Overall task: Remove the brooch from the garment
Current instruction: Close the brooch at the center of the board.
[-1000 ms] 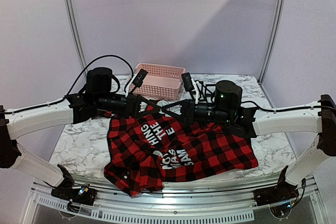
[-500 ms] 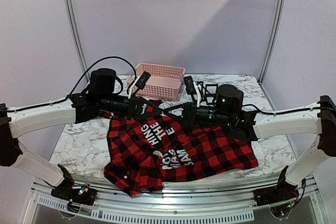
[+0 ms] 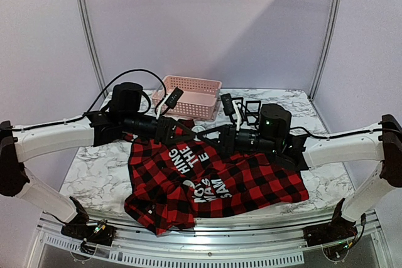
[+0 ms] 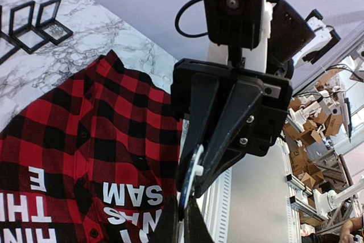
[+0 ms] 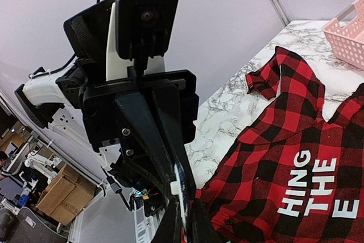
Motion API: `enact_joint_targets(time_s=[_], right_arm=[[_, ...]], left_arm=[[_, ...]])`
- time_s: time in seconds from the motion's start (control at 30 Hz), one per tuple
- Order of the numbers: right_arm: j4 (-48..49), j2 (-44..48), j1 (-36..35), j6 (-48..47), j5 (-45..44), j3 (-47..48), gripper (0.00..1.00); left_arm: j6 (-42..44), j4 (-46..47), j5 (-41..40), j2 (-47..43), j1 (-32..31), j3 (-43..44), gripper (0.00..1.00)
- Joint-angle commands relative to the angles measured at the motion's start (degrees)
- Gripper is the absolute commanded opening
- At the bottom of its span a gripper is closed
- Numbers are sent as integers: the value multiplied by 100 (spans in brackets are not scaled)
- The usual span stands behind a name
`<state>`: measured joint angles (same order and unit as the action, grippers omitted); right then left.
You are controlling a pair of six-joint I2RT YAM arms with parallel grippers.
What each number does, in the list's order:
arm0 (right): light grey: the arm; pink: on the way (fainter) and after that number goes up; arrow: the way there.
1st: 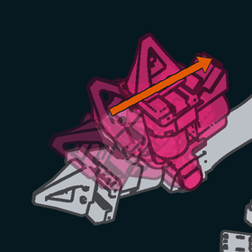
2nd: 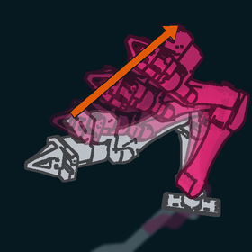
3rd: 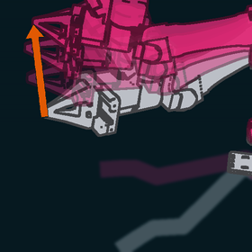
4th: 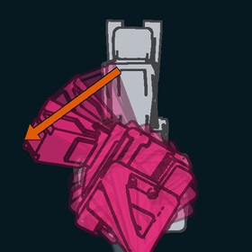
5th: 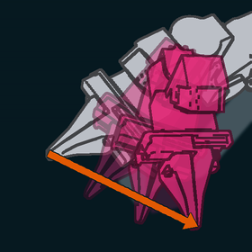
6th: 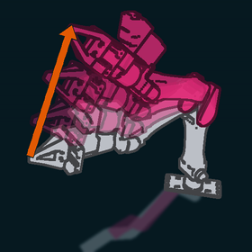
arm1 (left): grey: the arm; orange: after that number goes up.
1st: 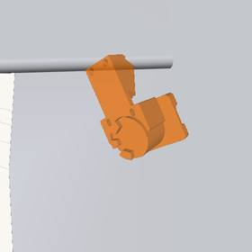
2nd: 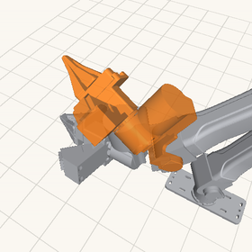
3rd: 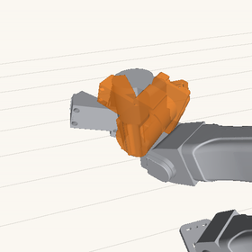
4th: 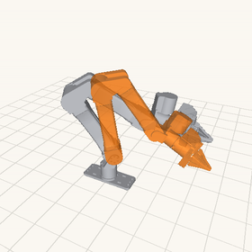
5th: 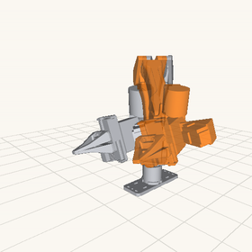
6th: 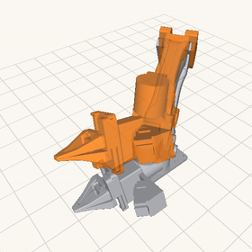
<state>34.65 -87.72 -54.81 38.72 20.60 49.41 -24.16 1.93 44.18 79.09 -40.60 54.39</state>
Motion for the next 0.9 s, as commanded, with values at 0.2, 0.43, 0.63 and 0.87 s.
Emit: enact_joint_targets(time_s=[0.2, 0.43, 0.63, 0.87], right_arm=[[345, 247, 146, -163, 190, -218, 16], [317, 359, 138, -316, 333, -227, 28], [117, 250, 65, -508, 429, -162, 47], [-204, 193, -41, -708, 282, -50, 55]], left_arm=[[-156, -492, -323, 220, 377, 63, 0], [-145, -499, -357, 196, 377, 63, 0], [-296, 128, -110, -41, 377, -124, 0], [-348, 530, 100, -400, 369, -284, 0]])
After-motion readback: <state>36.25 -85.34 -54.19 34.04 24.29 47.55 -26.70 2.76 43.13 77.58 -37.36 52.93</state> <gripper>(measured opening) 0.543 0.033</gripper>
